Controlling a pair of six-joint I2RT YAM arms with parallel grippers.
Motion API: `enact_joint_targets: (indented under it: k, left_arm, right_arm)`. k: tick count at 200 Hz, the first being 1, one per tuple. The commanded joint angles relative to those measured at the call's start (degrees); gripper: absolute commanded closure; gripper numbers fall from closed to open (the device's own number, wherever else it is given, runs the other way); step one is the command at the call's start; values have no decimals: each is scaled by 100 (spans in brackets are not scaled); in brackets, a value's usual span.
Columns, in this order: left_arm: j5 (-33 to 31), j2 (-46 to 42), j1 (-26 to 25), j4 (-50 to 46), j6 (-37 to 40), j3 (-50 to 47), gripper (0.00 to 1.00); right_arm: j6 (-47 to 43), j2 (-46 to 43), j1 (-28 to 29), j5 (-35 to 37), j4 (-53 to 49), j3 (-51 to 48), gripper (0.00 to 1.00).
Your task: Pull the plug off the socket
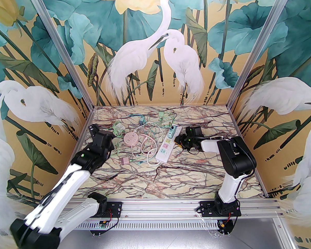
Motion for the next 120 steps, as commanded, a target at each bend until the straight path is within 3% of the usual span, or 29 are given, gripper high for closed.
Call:
enact_joint_targets:
  k: [1, 54, 64, 71, 88, 99, 120]
  left_arm:
    - [243, 387, 358, 305, -459, -96, 86]
    - [961, 1542, 675, 787, -799, -540, 78]
    - [978, 1656, 674, 804, -843, -593, 69]
    - [980, 1713, 681, 805, -879, -622, 57]
    - [1059, 1763, 700, 824, -876, -644, 53]
    - [1132, 1731, 708, 822, -848, -623, 43]
    - [1313, 1598, 703, 741, -865, -511, 37]
  right_arm:
    - [-167, 183, 94, 557, -711, -185, 66]
    - [-164, 174, 92, 555, -711, -189, 66]
    - [-165, 169, 95, 558, -713, -190, 66]
    - [-165, 176, 91, 564, -706, -189, 66]
    - [-168, 198, 93, 556, -707, -183, 66]
    - [-159, 206, 93, 555, -698, -180, 66]
    - [-154, 205, 93, 556, -699, -179, 66]
